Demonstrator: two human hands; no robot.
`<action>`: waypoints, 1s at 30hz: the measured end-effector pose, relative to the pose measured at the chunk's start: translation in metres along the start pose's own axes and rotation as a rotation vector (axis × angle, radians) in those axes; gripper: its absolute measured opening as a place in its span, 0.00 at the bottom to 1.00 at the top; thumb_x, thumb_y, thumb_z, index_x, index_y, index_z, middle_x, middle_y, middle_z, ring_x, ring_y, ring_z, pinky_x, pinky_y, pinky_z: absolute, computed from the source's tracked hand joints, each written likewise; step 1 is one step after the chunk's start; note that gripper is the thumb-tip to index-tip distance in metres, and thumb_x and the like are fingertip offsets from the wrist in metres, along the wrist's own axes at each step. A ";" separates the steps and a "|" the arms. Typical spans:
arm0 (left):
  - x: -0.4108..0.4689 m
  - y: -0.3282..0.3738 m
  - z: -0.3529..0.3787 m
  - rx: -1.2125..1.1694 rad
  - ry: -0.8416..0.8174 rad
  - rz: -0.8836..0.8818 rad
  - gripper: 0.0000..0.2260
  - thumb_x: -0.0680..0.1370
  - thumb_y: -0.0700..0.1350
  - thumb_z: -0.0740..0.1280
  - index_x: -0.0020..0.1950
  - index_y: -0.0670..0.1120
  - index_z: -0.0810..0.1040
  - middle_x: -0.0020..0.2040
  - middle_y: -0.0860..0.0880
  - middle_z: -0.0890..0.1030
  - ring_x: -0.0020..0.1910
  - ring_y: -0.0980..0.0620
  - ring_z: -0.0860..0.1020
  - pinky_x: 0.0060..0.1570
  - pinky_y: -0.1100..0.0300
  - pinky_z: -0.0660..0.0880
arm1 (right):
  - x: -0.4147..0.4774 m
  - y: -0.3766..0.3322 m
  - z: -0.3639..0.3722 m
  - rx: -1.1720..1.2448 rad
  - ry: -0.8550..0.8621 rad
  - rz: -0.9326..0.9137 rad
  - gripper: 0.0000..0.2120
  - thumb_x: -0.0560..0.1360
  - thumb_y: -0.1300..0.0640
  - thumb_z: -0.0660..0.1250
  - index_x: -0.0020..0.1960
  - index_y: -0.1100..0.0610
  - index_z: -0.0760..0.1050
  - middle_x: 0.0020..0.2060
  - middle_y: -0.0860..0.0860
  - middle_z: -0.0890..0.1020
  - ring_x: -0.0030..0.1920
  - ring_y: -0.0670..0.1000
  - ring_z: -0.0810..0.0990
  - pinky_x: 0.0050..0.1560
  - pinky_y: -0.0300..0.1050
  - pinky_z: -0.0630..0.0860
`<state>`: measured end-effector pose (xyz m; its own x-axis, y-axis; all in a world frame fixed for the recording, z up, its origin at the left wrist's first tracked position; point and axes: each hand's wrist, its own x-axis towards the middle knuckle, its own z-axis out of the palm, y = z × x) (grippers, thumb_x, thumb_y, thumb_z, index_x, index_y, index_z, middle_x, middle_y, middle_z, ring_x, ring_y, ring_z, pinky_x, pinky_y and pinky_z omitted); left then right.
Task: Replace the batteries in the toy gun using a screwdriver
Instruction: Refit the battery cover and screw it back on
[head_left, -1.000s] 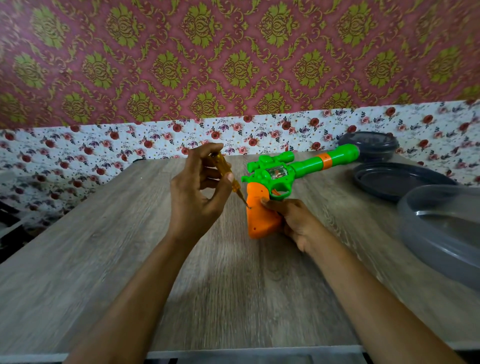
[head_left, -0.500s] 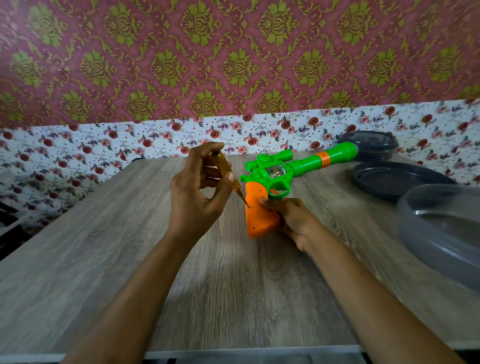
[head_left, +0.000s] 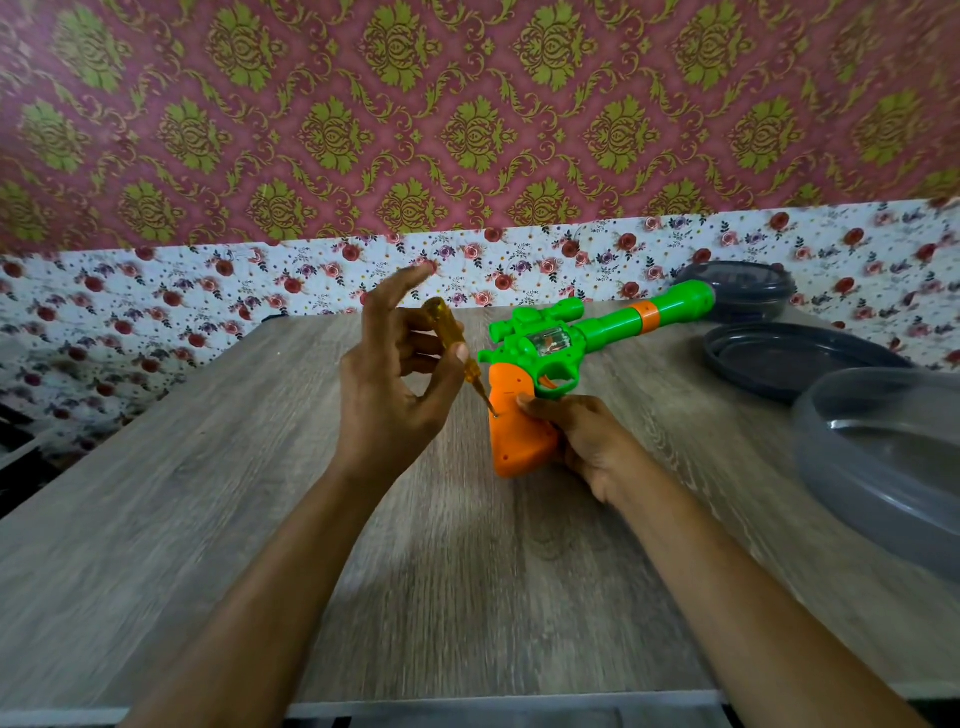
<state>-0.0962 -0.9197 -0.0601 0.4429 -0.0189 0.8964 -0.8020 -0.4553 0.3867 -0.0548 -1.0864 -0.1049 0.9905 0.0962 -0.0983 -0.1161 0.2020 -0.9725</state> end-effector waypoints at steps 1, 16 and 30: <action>0.000 0.000 0.000 -0.001 -0.004 0.000 0.22 0.75 0.40 0.66 0.65 0.50 0.62 0.48 0.48 0.81 0.45 0.58 0.82 0.44 0.68 0.78 | 0.000 0.000 0.000 -0.005 0.001 -0.002 0.08 0.70 0.59 0.70 0.49 0.60 0.78 0.49 0.59 0.81 0.49 0.57 0.78 0.60 0.61 0.71; 0.001 0.004 0.004 0.006 0.134 -0.015 0.12 0.77 0.41 0.65 0.60 0.49 0.74 0.50 0.54 0.80 0.48 0.60 0.80 0.47 0.65 0.77 | -0.004 0.002 0.000 -0.076 -0.086 -0.102 0.04 0.71 0.63 0.68 0.39 0.55 0.77 0.27 0.44 0.82 0.31 0.42 0.79 0.38 0.41 0.74; 0.001 0.003 0.000 0.012 0.153 -0.030 0.11 0.78 0.40 0.62 0.59 0.46 0.76 0.52 0.54 0.81 0.50 0.59 0.81 0.50 0.61 0.78 | -0.007 0.000 0.001 -0.074 -0.104 -0.134 0.07 0.72 0.64 0.68 0.37 0.54 0.77 0.25 0.44 0.81 0.30 0.41 0.78 0.38 0.40 0.74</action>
<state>-0.0980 -0.9210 -0.0576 0.3997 0.1303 0.9073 -0.7841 -0.4641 0.4120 -0.0619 -1.0864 -0.1046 0.9833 0.1742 0.0521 0.0262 0.1476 -0.9887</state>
